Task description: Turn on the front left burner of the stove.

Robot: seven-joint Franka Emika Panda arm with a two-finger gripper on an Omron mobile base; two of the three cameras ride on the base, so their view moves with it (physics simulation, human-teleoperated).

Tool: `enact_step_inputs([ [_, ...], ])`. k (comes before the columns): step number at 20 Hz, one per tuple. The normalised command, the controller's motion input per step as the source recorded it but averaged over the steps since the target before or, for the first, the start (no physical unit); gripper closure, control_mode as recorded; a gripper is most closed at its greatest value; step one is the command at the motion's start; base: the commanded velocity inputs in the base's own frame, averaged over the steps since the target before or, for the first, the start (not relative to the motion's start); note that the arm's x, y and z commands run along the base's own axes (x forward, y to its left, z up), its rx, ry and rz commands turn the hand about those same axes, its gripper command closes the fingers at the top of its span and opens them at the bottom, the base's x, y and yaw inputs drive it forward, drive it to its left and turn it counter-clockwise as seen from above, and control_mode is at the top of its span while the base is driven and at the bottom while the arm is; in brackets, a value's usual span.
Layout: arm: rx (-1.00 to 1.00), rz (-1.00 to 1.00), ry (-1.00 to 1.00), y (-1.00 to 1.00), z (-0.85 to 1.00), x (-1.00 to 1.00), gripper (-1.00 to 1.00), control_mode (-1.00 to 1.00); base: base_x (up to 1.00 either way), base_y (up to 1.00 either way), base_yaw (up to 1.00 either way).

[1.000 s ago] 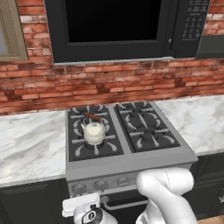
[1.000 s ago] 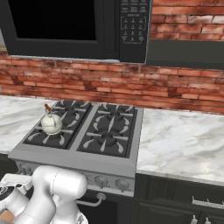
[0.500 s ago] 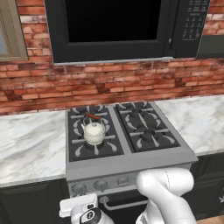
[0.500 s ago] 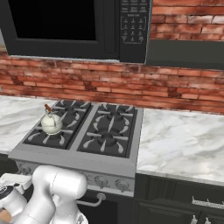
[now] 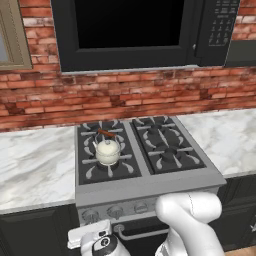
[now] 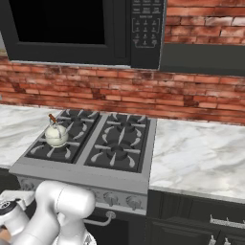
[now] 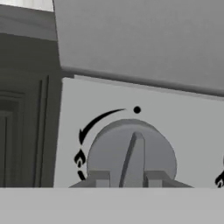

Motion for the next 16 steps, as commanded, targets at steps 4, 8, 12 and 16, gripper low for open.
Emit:
enact_step_inputs([
  [4, -0.40, 0.07, 0.11, 0.19, -0.05, 0.03, 1.00, -1.00, 0.00, 0.00, 0.00],
  [8, -0.48, 0.02, 0.07, 0.15, -0.09, 0.02, 1.00, -1.00, 0.00, 0.00, 0.00],
  [12, -0.48, 0.00, 0.07, 0.09, -0.08, 0.04, 1.00, -1.00, 0.00, 0.00, 0.00],
  [16, -0.54, 0.00, 0.19, 0.10, -0.11, 0.03, 1.00, -1.00, 0.00, 0.00, 0.00],
])
